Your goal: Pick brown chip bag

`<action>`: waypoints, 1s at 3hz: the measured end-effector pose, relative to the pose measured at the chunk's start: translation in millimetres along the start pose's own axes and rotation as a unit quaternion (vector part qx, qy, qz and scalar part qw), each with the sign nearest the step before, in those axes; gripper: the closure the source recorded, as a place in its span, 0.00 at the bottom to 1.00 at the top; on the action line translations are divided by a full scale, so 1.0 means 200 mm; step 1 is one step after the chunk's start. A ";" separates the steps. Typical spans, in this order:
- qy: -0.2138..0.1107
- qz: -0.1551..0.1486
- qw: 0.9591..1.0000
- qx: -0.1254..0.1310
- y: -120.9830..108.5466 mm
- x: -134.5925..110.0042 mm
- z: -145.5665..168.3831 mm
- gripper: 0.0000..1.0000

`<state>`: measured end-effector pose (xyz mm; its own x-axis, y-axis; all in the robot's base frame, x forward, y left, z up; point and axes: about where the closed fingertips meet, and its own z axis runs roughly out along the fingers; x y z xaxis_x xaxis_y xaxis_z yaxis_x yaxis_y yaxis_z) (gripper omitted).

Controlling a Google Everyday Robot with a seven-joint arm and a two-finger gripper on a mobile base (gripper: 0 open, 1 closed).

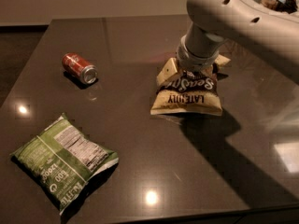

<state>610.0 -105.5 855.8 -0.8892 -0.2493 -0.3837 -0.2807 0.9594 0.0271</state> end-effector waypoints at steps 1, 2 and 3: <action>0.008 -0.008 1.000 0.003 0.01 0.00 0.00 0.43; 0.012 -0.024 1.000 0.004 0.01 0.01 -0.05 0.66; 0.003 -0.084 0.996 -0.019 0.07 -0.03 -0.18 0.97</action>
Offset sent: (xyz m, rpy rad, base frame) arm -0.0121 -0.0052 0.0223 -0.0521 0.0182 0.0835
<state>597.8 -94.8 891.3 -0.8305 -0.4072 -0.3801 -0.4392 0.8984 -0.0029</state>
